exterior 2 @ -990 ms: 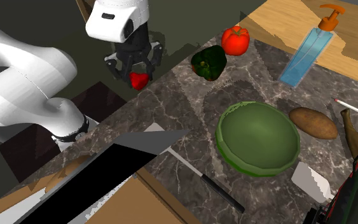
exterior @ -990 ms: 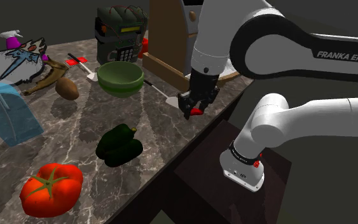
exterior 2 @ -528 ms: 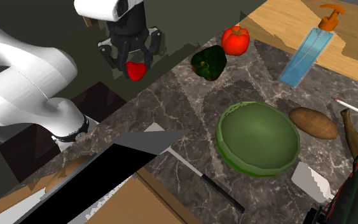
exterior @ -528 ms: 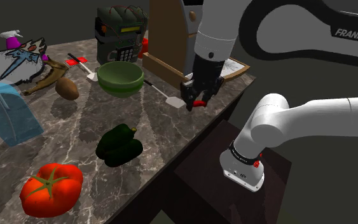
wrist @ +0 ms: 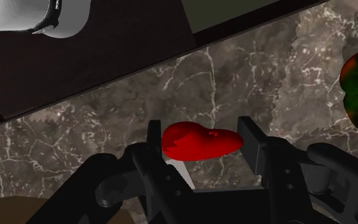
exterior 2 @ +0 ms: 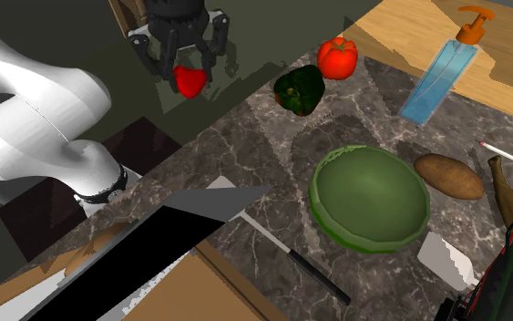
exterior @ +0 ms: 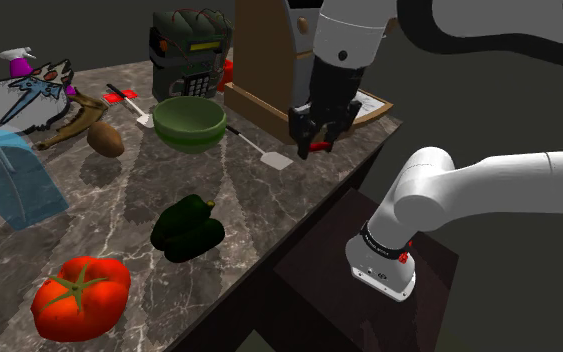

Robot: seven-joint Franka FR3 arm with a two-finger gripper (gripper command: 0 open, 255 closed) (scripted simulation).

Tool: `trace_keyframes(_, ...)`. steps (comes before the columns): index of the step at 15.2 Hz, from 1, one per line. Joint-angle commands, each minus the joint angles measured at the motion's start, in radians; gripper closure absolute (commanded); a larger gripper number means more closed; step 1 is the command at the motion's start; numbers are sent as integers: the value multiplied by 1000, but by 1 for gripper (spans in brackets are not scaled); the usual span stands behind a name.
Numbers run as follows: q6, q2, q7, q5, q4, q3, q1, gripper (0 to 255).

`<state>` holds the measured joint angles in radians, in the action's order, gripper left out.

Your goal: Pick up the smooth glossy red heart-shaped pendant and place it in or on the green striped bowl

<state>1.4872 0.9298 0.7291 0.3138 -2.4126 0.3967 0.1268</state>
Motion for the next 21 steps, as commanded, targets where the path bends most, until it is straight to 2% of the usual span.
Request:
trace_keyframes(1, -25, -11, 2, -8, 36, -8, -5, 255)
trace_keyframes(2, -31, -13, 2, -10, 44, -9, -5, 255)
trace_keyframes(11, 110, -369, -11, -84, 260, 48, -120, 255)
trace_keyframes(17, 151, -618, 21, -168, 460, 98, -178, 255)
trace_keyframes(21, 150, -796, 59, -246, 622, 132, -198, 255)
